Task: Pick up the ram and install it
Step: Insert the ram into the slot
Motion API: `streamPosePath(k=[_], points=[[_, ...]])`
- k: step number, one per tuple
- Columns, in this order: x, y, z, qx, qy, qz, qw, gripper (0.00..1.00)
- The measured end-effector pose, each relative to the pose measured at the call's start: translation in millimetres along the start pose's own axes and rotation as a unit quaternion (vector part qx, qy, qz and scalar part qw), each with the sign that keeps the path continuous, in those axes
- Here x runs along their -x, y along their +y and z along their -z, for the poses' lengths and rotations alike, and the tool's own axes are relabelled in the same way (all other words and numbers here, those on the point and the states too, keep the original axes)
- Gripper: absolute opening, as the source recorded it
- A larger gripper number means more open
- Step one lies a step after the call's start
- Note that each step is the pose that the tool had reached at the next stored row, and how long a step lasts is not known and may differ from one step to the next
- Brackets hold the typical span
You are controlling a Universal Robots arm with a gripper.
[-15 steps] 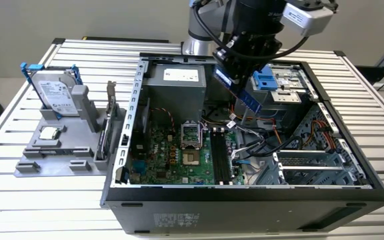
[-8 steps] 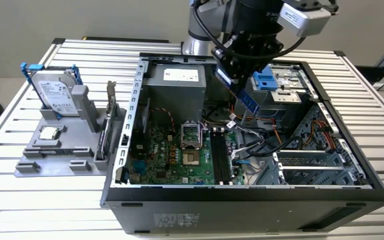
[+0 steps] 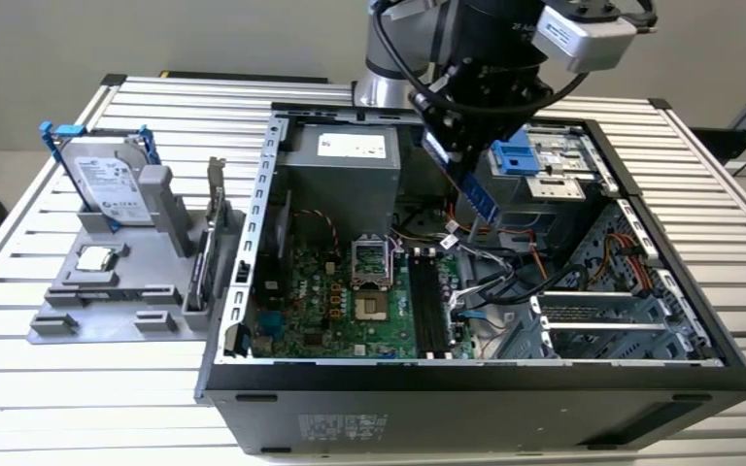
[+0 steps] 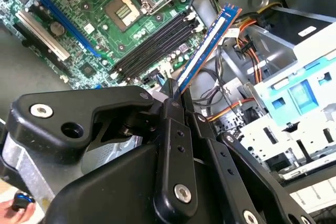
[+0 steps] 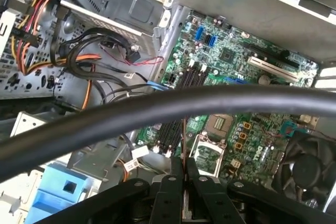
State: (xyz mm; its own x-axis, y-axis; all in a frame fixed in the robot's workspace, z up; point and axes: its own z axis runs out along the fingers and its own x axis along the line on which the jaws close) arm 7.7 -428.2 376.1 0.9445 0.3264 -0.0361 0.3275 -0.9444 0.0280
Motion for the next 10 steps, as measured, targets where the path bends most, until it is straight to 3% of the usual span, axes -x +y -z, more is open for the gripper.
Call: streamPosePath(k=[10], points=[[-0.1,0.0,0.0,-0.0017,-0.0013,-0.047,0.9989,0.00]])
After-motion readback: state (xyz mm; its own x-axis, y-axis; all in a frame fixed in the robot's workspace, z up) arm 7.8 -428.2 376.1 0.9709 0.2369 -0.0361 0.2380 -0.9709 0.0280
